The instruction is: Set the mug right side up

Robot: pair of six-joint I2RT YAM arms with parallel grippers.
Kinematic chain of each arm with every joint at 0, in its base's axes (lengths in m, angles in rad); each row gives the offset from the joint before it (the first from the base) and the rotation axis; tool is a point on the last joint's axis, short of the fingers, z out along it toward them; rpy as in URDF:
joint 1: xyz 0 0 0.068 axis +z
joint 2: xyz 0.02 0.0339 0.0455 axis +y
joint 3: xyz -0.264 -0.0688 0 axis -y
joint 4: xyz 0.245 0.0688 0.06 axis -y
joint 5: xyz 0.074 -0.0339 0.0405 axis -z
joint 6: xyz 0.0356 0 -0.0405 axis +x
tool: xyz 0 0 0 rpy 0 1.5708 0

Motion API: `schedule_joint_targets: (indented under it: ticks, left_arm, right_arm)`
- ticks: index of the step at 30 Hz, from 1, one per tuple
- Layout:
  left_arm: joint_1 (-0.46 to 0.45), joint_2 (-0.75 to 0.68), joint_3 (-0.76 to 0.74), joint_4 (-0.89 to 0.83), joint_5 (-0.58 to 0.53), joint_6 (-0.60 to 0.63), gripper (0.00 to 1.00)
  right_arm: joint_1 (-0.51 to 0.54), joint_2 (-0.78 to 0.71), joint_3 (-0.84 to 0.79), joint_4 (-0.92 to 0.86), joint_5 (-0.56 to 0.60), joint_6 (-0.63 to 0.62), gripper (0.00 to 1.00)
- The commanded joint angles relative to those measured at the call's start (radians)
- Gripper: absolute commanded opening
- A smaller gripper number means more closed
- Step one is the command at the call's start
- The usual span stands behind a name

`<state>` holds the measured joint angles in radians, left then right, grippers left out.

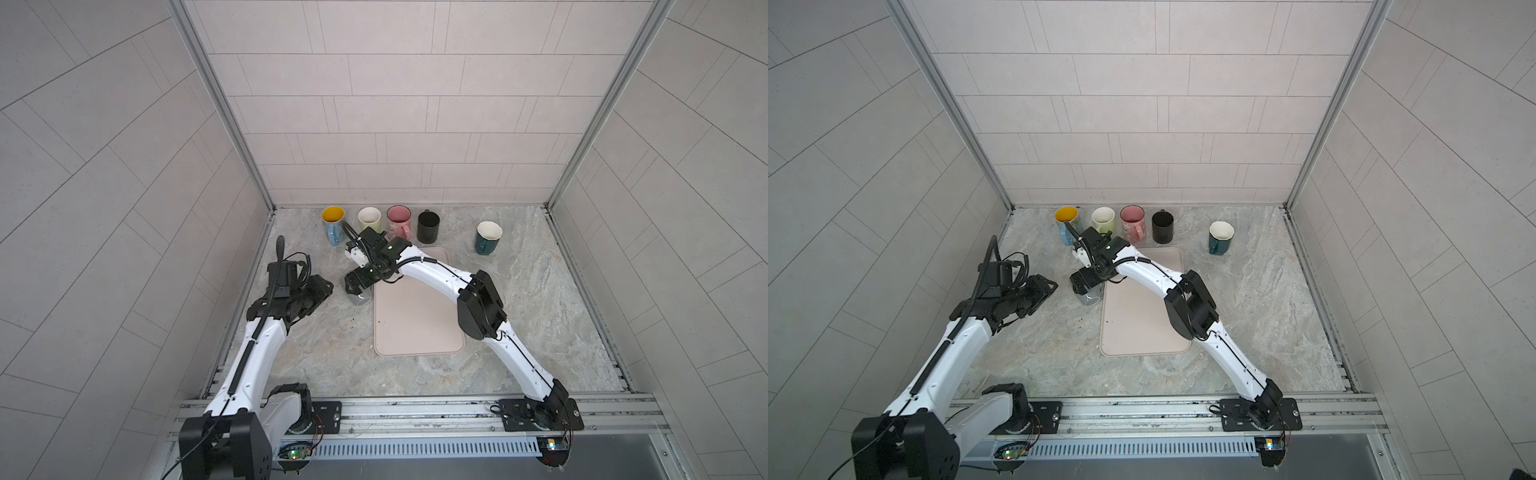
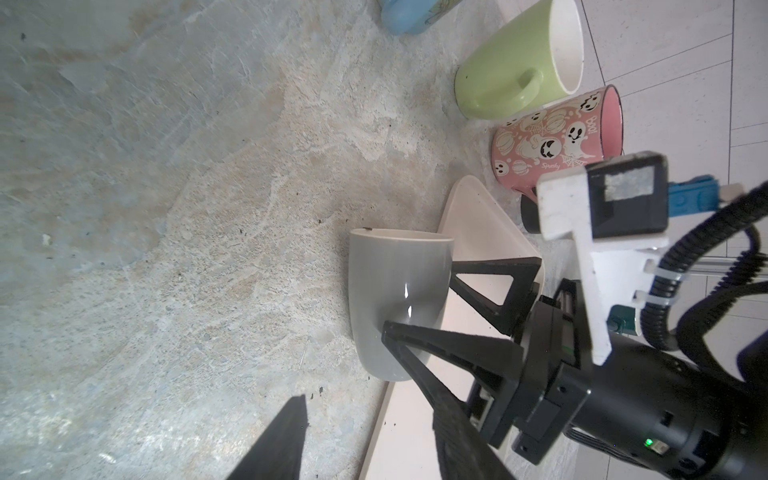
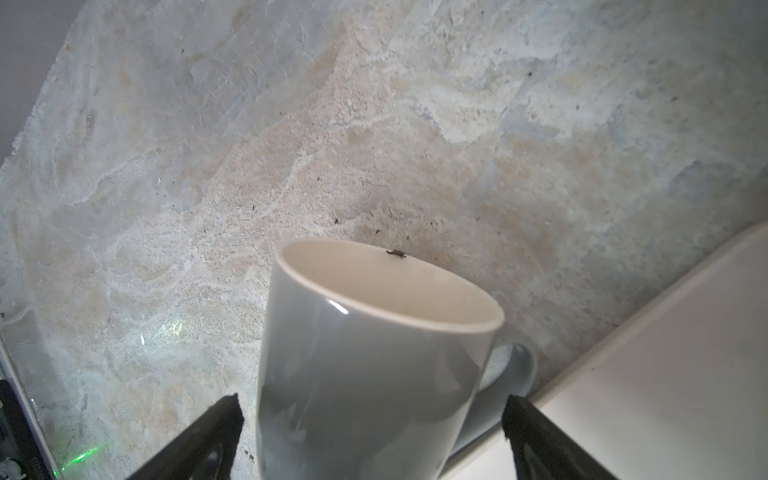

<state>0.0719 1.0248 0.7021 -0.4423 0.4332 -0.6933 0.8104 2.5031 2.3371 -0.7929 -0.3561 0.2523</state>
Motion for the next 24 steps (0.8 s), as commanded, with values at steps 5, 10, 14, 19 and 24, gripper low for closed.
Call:
schedule_joint_targets:
  ticks: [5, 10, 14, 19, 24]
  left_arm:
    - [0.009, -0.017, 0.022, -0.022, 0.001, 0.021, 0.55]
    - [0.008, -0.017, 0.022, -0.022, 0.000, 0.024, 0.55]
    - [0.008, -0.015, 0.022, -0.023, -0.004, 0.026, 0.55]
    - [0.007, -0.011, 0.020, -0.024, -0.007, 0.029, 0.55]
    - [0.008, -0.009, 0.020, -0.024, -0.009, 0.031, 0.55]
  right_arm:
    - [0.019, 0.034, 0.044, -0.026, 0.022, -0.001, 0.99]
    - [0.022, 0.055, 0.059, -0.023, 0.024, 0.004, 0.99]
    - [0.024, 0.070, 0.068, -0.025, 0.034, 0.003, 0.98]
    - [0.025, 0.090, 0.072, -0.028, 0.054, -0.001, 0.96]
    - [0.027, 0.106, 0.073, -0.023, 0.069, 0.000, 0.94]
